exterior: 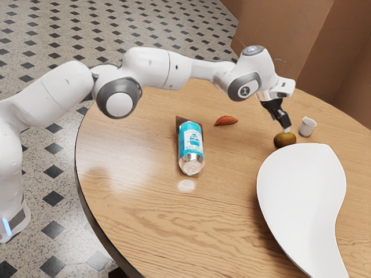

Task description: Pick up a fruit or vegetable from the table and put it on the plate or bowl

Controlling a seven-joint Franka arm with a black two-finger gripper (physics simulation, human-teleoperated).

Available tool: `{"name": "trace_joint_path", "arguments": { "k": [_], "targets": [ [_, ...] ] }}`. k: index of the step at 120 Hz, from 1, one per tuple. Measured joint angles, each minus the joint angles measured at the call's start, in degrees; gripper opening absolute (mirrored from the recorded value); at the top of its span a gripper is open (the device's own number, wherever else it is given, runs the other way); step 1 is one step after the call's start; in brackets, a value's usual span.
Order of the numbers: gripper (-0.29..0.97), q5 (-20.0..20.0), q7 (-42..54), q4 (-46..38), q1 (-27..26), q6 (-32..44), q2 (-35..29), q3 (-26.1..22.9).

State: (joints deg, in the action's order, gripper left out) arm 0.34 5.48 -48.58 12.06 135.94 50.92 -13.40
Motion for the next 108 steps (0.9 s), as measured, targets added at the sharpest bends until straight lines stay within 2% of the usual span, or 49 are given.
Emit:
{"name": "trace_joint_path", "arguments": {
  "k": [52,92,108],
  "targets": [
    [0.63,0.59,0.82,1.67,-0.05,7.63,5.36,0.38],
    [0.61,0.96,1.10,3.64,-1.98,12.38,9.54,0.42],
    [0.43,1.68,1.16,3.72,-1.64,13.03,9.92,0.54]
  ]
}}
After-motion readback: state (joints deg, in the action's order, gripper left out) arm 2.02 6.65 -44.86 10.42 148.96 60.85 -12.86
